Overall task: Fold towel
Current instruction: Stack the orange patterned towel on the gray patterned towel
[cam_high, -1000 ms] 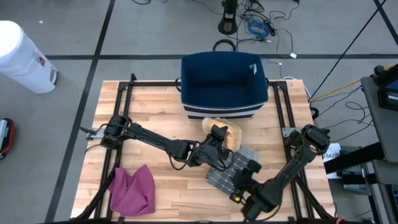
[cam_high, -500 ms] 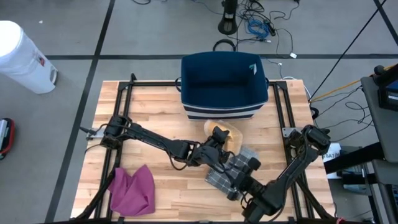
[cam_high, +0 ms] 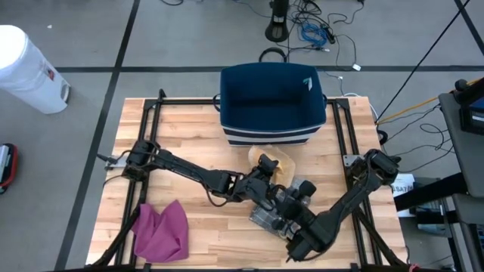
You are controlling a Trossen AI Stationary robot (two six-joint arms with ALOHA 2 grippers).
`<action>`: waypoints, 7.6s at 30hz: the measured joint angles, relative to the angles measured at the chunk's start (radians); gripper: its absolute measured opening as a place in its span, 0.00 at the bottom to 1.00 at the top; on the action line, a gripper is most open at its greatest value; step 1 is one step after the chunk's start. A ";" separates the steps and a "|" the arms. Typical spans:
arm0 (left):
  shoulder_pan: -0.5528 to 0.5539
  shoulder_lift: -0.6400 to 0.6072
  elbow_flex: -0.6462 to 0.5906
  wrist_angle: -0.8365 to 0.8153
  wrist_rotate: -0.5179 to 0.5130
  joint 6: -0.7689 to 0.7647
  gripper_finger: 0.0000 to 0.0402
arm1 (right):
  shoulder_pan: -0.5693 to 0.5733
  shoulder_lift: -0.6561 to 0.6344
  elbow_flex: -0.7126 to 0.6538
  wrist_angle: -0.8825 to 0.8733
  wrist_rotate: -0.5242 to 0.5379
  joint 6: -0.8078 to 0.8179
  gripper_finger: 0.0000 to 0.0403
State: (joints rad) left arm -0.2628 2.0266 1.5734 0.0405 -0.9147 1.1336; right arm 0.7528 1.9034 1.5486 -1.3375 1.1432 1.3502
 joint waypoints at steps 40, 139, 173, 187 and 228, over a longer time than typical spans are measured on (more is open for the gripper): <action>-0.021 0.000 0.000 0.023 0.060 0.112 0.00 | -0.018 -0.043 -0.002 -0.233 -0.368 -0.029 0.00; 0.158 0.077 0.000 0.337 1.058 0.154 0.15 | 0.008 -0.227 0.077 0.311 -0.967 -0.953 0.00; 0.010 -0.348 0.000 0.138 0.288 -0.031 0.15 | -0.034 -0.143 0.077 0.532 -0.906 -1.153 0.50; 0.110 -0.344 -0.104 -0.467 0.709 -0.688 0.15 | -0.030 -0.142 -0.190 0.600 -0.802 -0.773 0.48; 0.101 -0.250 -0.833 0.374 1.140 -1.563 0.24 | -0.024 -0.143 -0.598 1.028 -0.584 -0.714 0.48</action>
State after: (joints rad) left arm -0.1621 1.7767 0.7406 0.4140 0.2250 -0.4297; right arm 0.7285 1.7603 0.9504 -0.3095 0.5589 0.6357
